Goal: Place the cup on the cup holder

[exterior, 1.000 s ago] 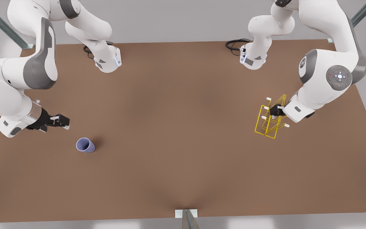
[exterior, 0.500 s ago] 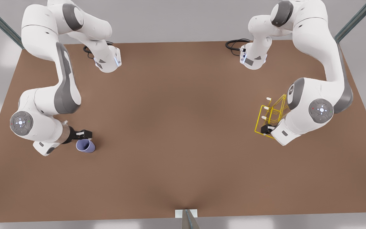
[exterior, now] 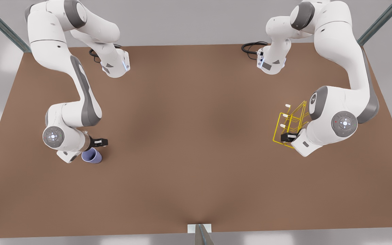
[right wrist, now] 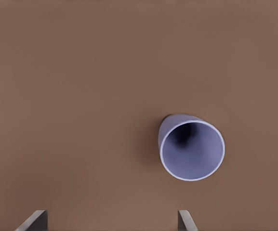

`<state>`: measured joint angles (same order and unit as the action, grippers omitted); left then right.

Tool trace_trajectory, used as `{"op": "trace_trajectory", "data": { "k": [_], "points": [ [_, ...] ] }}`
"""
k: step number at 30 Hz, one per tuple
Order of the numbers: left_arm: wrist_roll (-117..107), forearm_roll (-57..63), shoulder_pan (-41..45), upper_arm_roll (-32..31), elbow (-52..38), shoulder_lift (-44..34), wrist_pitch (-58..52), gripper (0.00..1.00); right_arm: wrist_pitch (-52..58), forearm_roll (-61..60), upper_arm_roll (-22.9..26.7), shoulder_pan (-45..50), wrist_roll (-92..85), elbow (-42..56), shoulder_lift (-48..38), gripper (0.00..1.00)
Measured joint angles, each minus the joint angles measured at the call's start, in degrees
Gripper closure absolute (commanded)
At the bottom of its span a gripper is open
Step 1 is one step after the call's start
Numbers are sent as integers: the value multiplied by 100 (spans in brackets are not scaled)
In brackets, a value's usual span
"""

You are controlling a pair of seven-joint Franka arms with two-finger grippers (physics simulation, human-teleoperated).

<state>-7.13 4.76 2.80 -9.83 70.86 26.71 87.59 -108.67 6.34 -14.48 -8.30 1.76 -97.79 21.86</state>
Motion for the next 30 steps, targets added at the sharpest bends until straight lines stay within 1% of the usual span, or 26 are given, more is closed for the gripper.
{"op": "trace_trajectory", "data": {
  "k": [5, 13, 30],
  "points": [
    [-21, 15, -1, 0, 4, 0, -19, 0, -426, 109, 35, 9, 9, 374, 194, 0],
    [-47, 25, 15, 0, 13, 0, -32, 0, -1121, 196, 33, 41, 131, 133, 474, 0],
    [-157, 21, 50, 0, 18, 8, -85, 0, -1673, 251, 51, -7, 339, 123, 755, 0]
  ]
}}
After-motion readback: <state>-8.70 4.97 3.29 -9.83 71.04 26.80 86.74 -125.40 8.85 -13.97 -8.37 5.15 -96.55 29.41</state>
